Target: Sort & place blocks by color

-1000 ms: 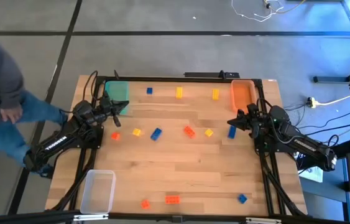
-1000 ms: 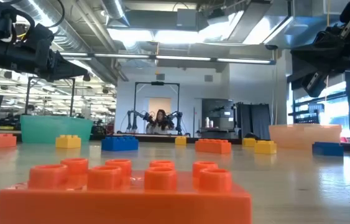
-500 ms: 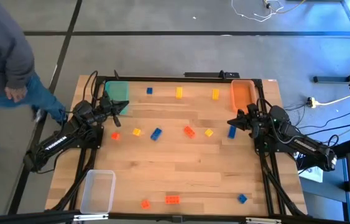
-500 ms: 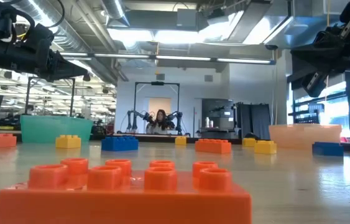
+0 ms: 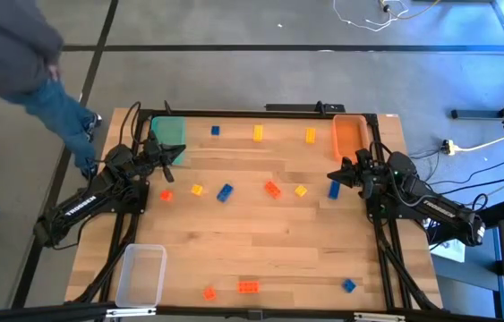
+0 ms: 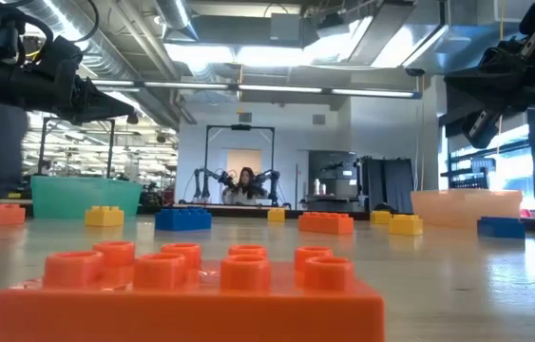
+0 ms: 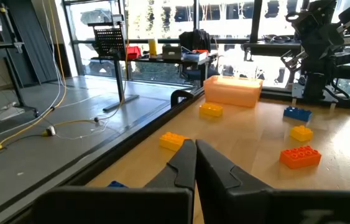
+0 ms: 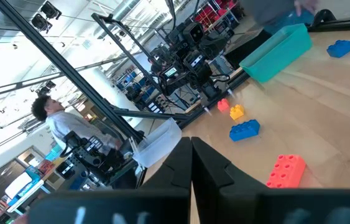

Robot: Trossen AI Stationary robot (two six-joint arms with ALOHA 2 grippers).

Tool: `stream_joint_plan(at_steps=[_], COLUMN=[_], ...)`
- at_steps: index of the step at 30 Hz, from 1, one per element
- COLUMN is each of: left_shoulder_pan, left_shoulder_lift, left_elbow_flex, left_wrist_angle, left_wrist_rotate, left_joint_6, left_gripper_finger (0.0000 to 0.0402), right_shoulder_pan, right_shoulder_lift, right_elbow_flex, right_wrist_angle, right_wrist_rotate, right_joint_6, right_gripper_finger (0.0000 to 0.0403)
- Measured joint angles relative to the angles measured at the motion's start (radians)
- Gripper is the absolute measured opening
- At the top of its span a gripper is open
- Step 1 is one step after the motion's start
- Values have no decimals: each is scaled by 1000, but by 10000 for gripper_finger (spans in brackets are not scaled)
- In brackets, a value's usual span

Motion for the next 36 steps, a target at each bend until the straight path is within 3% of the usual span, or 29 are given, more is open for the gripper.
stream_joint_plan(at_steps=[21,28,31,33,36], left_shoulder_pan=[0,-1,-2,-2,-9], left_shoulder_lift=[0,0,1,10,54], left_elbow_flex=[0,48,146,240,346], left_wrist_angle=[8,-4,-137,-288,-435], left_wrist_rotate=[1,92,78,8,-88], left_joint_6=[0,-35,11,52,-9], left_gripper_finger=[0,0,0,0,0], right_shoulder_pan=[0,0,0,0,0], right_shoulder_lift=[0,0,0,0,0], right_elbow_flex=[0,0,0,0,0], right_wrist_angle=[0,0,0,0,0], right_wrist_rotate=[0,0,0,0,0], right_joint_6=[0,0,0,0,0], right_gripper_finger=[0,1,1,0,1])
